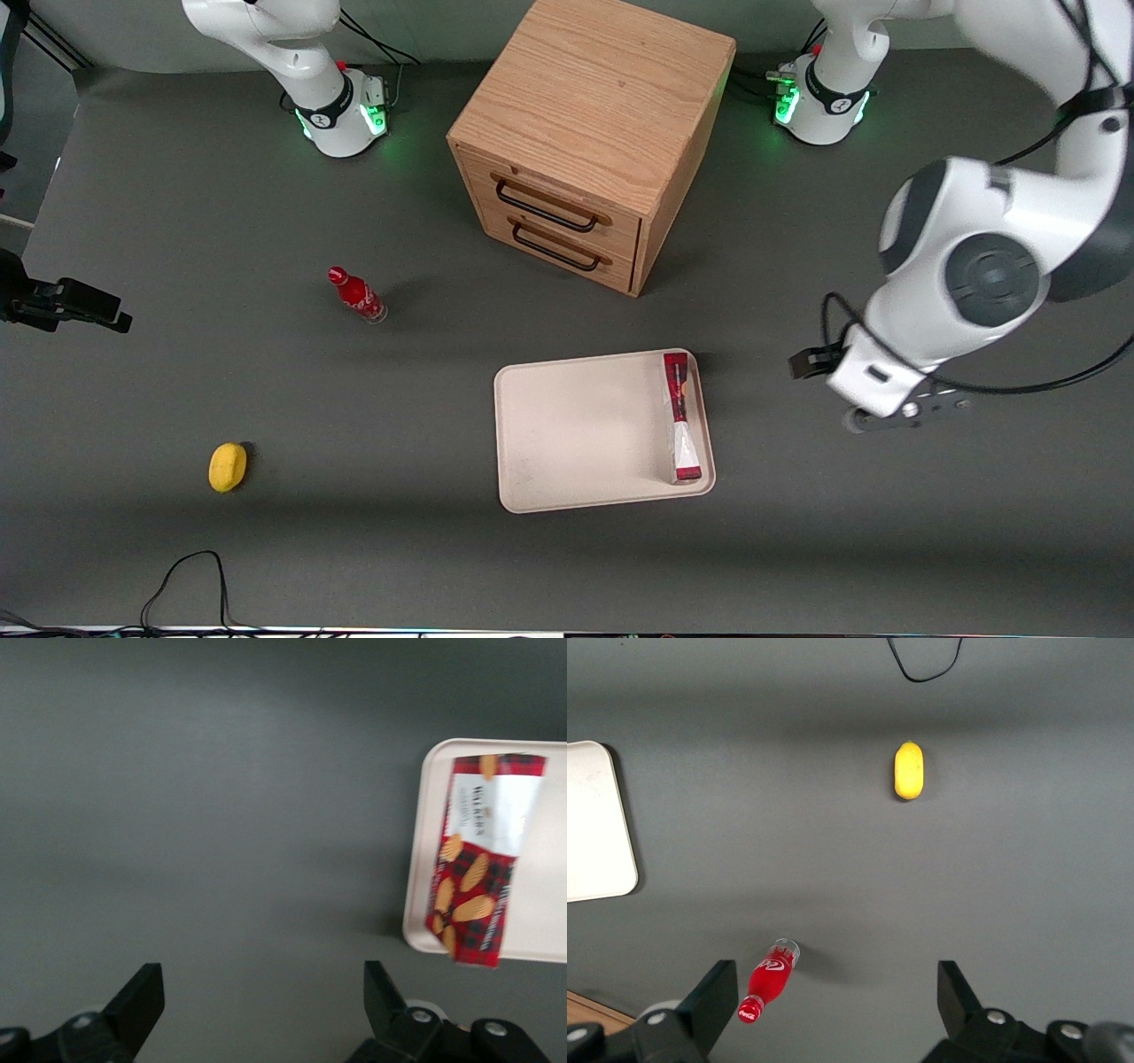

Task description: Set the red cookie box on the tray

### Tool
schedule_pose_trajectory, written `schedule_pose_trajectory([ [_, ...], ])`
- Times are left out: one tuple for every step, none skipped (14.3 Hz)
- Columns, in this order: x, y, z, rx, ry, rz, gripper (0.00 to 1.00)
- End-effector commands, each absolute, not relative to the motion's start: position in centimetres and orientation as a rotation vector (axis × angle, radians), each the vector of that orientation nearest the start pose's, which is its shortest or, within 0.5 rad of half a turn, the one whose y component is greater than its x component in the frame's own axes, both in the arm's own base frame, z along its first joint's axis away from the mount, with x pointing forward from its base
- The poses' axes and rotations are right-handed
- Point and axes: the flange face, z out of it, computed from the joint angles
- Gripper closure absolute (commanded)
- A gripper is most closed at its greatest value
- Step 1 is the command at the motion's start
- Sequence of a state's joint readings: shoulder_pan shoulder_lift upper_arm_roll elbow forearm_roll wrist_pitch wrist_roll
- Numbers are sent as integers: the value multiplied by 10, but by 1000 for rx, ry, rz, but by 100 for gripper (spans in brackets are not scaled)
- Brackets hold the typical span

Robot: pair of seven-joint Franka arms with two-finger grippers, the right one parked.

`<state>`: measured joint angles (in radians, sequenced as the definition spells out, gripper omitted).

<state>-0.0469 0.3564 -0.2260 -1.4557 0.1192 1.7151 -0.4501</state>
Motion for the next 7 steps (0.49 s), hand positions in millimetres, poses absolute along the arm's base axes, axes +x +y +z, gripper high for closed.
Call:
schedule_pose_trajectory([
  [604, -78, 499, -3083, -274, 159, 0],
  [592, -67, 507, -3076, -263, 158, 0],
  [579, -54, 513, -3068, -266, 156, 0],
  [565, -38, 521, -3060, -256, 148, 0],
  [553, -24, 528, -3056, -247, 141, 0],
  [546, -10, 534, -3055, -260, 139, 0],
  [540, 8, 543, -3058, -260, 145, 0],
])
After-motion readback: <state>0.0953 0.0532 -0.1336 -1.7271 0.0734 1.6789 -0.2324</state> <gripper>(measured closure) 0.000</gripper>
